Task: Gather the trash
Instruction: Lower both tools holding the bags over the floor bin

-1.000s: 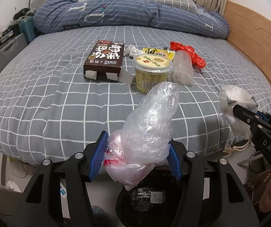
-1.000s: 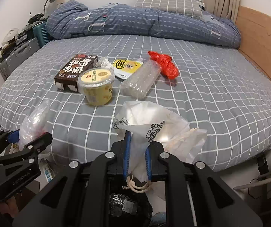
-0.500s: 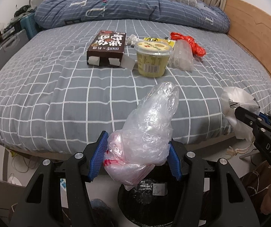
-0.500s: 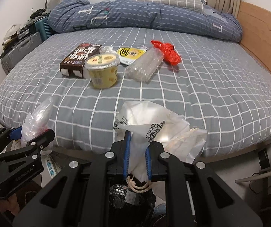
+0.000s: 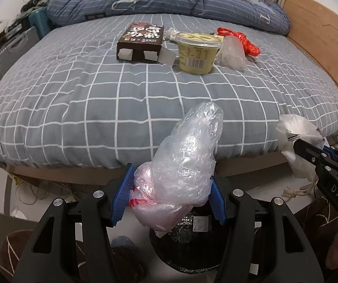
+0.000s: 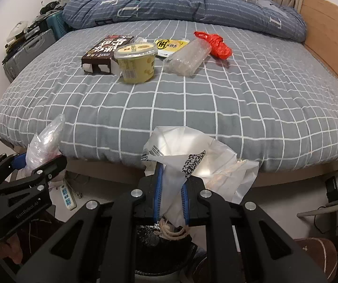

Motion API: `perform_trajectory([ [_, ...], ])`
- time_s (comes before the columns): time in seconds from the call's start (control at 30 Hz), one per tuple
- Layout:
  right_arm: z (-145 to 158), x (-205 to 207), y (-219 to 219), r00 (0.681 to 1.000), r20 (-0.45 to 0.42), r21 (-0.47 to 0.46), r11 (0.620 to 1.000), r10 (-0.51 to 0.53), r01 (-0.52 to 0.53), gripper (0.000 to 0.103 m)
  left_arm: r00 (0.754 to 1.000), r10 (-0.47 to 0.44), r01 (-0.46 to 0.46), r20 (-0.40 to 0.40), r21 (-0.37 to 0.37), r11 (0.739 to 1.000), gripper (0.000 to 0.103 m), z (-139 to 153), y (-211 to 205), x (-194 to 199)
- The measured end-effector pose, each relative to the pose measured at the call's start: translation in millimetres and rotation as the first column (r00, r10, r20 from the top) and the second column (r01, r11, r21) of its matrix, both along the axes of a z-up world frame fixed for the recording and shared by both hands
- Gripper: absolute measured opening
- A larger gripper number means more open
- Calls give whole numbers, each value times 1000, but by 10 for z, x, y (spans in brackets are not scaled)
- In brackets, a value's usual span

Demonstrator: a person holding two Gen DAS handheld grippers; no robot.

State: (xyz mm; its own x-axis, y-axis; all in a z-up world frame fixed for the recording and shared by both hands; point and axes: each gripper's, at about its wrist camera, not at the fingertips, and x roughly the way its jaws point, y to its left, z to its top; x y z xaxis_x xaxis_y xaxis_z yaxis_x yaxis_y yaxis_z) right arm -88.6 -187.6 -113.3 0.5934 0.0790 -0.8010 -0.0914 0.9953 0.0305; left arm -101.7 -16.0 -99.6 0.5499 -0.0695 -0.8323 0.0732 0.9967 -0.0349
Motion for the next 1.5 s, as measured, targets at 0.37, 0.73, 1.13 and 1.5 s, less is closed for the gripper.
perform_trajectory([
  [0.37, -55, -198, 88, 999, -19, -6, 1000, 26, -26, 14, 1000, 6, -6, -30, -4, 1000, 57, -63, 32, -230],
  [0.73, -230, -424, 153, 995, -96, 35, 999, 39, -36, 14, 995, 40, -42, -90, -25, 999, 57, -180, 63, -445],
  [1.13, -711, -384, 195, 975, -219, 41, 999, 40, -32, 14, 985, 28, -29, -172, -1, 1000, 57, -625, 53, -344],
  [1.5, -1102, -187, 346, 950, -309, 6, 999, 45, -45, 14, 971, 53, -50, -235, 19, 999, 57, -990, 308, -247],
])
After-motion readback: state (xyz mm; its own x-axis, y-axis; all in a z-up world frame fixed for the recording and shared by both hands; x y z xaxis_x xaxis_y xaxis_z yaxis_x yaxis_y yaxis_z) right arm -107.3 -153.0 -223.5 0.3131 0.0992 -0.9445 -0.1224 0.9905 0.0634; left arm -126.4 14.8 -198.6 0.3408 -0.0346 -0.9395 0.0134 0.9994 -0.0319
